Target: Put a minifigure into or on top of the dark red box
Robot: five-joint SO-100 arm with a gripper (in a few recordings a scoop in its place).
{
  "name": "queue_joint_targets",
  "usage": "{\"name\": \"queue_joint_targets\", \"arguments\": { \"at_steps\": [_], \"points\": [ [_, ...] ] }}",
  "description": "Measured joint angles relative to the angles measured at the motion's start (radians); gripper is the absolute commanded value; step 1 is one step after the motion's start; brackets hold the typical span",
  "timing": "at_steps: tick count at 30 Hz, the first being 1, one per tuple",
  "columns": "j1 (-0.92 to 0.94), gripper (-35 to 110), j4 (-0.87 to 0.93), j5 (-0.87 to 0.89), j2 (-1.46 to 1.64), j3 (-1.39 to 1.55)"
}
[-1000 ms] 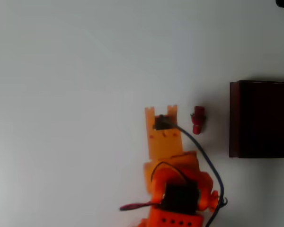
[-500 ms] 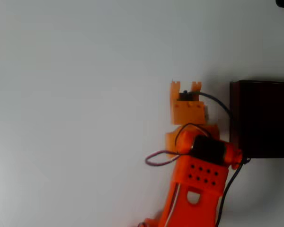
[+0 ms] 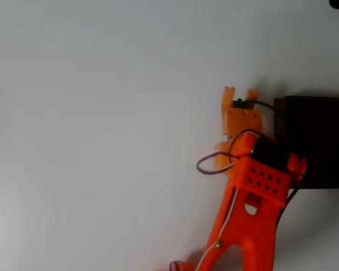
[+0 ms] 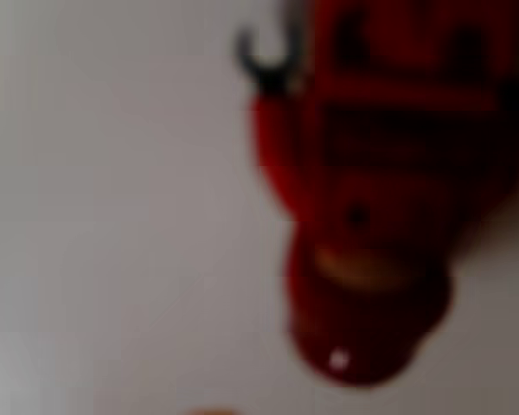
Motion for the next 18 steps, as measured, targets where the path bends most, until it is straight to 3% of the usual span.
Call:
{"name": "queue_joint_targets", "arguments": {
  "at_steps": [18],
  "points": [
    [-0.008, 21, -0.063, 0.005, -0.086, -0.025]
  ]
}}
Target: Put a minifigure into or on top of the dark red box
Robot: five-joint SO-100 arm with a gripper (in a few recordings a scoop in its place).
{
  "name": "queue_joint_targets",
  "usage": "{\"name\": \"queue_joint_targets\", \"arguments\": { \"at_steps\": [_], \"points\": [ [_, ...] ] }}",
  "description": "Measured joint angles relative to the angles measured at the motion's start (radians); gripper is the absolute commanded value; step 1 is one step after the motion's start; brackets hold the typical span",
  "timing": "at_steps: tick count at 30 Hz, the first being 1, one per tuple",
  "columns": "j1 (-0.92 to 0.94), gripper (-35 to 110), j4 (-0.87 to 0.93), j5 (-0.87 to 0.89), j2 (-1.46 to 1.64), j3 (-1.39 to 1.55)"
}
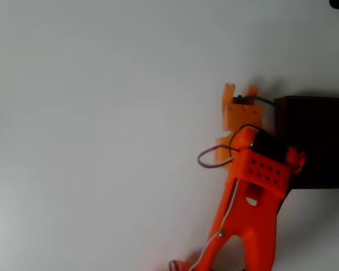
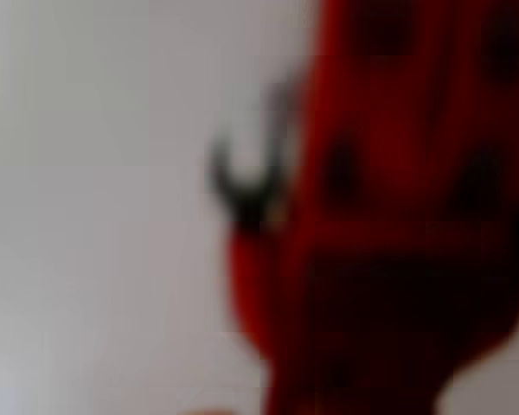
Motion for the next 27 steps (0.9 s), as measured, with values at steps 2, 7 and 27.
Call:
{"name": "queue_joint_targets", "arguments": {
  "at_steps": [2, 7, 27],
  "points": [
    [-0.012, 20, 0.011, 0.012, -0.012, -0.005],
    [-0.025, 20, 0.000, 0.017, -0.040, -0.023],
    [-0.021, 0, 0.043, 0.014, -0.169, -0.155]
  ]
}}
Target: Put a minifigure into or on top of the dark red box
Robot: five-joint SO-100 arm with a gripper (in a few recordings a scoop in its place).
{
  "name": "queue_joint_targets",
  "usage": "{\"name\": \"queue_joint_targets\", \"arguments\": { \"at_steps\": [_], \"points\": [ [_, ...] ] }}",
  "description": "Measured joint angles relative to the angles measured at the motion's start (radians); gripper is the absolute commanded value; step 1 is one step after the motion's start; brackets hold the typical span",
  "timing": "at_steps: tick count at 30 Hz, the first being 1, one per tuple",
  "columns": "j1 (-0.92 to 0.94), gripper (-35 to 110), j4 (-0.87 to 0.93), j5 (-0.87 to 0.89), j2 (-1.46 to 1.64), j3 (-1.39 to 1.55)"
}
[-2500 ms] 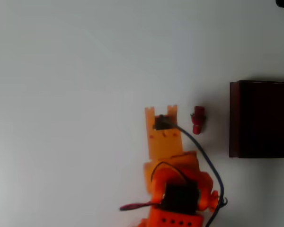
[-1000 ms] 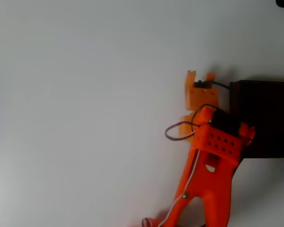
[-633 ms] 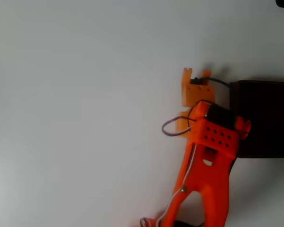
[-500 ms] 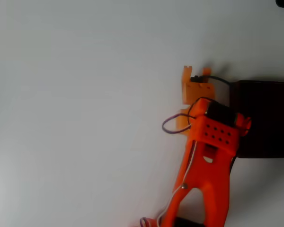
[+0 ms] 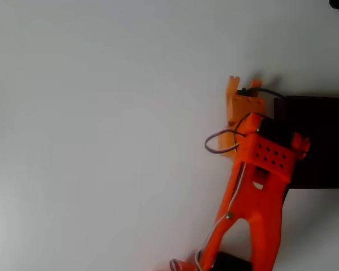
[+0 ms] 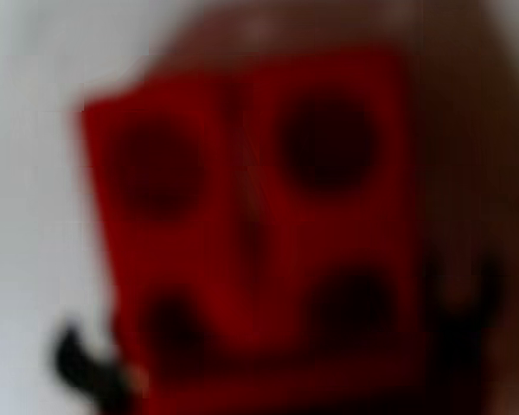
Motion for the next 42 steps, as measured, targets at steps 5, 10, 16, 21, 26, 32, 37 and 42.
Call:
{"name": "queue_joint_targets", "arguments": {
  "at_steps": [5, 10, 16, 21, 26, 32, 37, 42],
  "points": [
    [0.000, 0, 0.044, -0.012, -0.034, -0.054],
    [0.002, 0, 0.087, -0.041, -0.031, -0.080],
    [0.008, 0, 0.141, -0.137, 0.064, -0.095],
    [0.043, 0, 0.172, -0.242, 0.114, -0.160],
    [0.115, 0, 0.184, -0.371, 0.135, -0.213],
    [0.256, 0, 0.330, -0.497, 0.066, -0.468],
    [0.388, 3, 0.443, -0.589, -0.109, -0.770],
    [0.439, 10, 0.488, -0.634, -0.272, -0.890]
  ]
}}
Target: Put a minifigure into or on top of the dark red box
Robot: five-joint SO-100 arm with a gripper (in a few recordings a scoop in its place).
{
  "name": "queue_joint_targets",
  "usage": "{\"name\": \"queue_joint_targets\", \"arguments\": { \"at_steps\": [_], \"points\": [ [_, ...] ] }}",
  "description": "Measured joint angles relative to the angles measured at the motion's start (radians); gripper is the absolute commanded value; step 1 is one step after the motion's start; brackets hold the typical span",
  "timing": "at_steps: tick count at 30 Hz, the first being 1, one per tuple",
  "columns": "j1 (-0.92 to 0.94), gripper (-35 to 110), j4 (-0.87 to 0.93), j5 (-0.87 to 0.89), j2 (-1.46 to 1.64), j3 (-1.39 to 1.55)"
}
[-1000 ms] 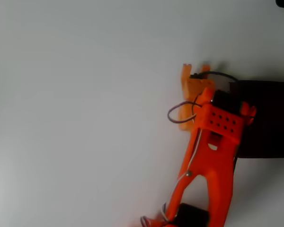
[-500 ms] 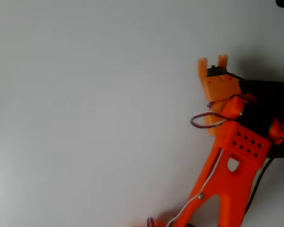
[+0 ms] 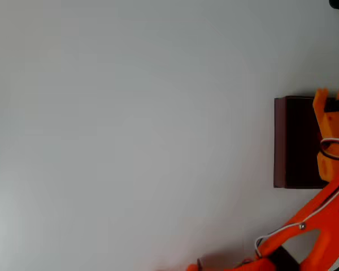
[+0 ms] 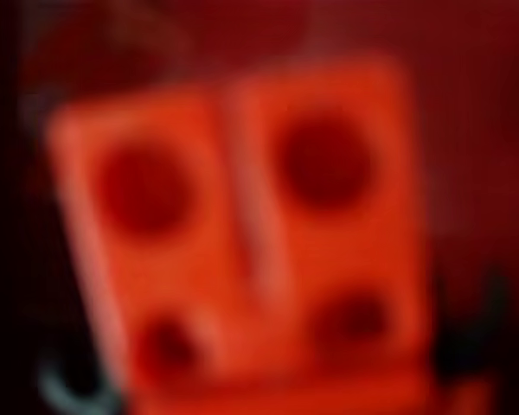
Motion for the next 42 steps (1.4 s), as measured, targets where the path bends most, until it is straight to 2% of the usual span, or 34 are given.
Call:
{"name": "queue_joint_targets", "arguments": {
  "at_steps": [6, 11, 18, 27, 33, 36, 42],
  "points": [
    [-0.008, 12, 0.002, -0.052, -0.071, -0.037],
    [-0.055, 8, 0.005, -0.080, -0.031, -0.017],
    [-0.195, 7, -0.017, -0.141, 0.371, 0.307],
    [-0.653, 8, -0.290, -0.255, 1.336, 1.100],
    [-1.000, 0, -0.319, -0.301, 2.039, 1.577],
    [-1.160, 0, -0.330, -0.339, 2.198, 1.713],
    [-1.477, 0, -0.333, -0.460, 2.296, 1.896]
  ]
}}
